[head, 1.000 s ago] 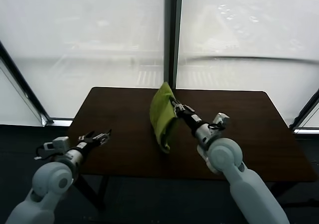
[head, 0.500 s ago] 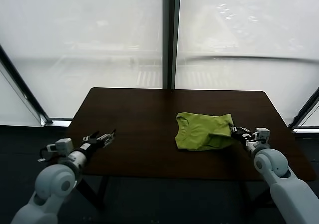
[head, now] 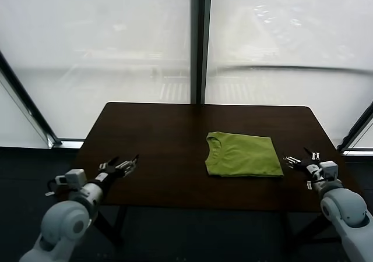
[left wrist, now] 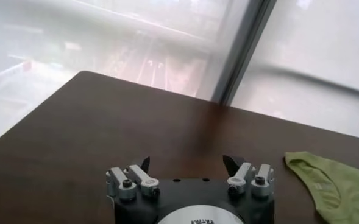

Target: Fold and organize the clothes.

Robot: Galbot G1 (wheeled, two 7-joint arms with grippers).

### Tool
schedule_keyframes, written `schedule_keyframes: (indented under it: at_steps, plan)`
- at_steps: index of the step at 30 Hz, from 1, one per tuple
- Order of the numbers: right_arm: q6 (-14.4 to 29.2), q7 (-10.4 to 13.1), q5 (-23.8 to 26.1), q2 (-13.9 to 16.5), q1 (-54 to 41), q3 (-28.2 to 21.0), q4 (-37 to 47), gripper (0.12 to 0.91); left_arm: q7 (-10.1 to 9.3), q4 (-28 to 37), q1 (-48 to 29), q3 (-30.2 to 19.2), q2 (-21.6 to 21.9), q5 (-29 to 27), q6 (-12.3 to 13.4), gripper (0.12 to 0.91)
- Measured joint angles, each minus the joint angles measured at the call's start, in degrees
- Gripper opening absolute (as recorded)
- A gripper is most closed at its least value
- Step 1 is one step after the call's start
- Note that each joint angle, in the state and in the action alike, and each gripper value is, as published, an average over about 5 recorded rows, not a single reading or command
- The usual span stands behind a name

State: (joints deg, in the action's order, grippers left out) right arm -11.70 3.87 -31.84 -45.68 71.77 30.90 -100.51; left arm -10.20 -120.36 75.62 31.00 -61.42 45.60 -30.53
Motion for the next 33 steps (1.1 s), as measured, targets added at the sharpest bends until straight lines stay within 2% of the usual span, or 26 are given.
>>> schedule_keyframes:
  at_steps: [2, 5, 9, 11, 13, 17, 25, 33]
  plan:
    - [6.48, 0.39, 1.89, -0.64, 2.76, 0.95, -1.3, 0.906, 2.87, -0.01, 1.18, -0.41, -0.04, -4.58, 3.46, 0.907]
    - [15.93, 2.08, 4.46, -2.81, 7.26, 2.5, -2.95, 0.907, 6.41, 0.62, 3.5, -1.1, -0.15, -13.79, 11.24, 0.907]
    - [24.81, 3.49, 6.96, -6.8, 13.17, 4.32, -4.87, 0.907, 7.82, 0.87, 7.12, -0.92, -0.65, -23.67, 21.39, 0.907]
    - [28.03, 3.7, 7.77, -8.74, 16.01, 5.22, -5.92, 0.907, 8.2, 0.55, 9.0, -0.56, -0.76, -26.85, 25.17, 0.907]
    - [30.8, 3.7, 8.36, -10.46, 18.84, 6.11, -7.06, 0.907, 8.58, 0.03, 10.89, -0.13, -0.73, -29.19, 27.76, 0.907]
    - [34.53, 3.77, 9.34, -12.98, 23.95, 7.4, -9.64, 0.907, 9.07, -1.48, 14.69, 0.85, -0.76, -31.94, 30.82, 0.907]
    - [38.46, 4.44, 11.43, -16.07, 32.59, 8.56, -13.5, 0.907, 8.84, -3.76, 23.78, 2.5, -1.78, -32.54, 34.4, 0.907]
    - [38.81, 4.53, 11.74, -17.2, 36.52, 7.61, -12.97, 0.907, 9.27, -4.93, 30.62, 4.22, -2.3, -28.94, 34.79, 0.907]
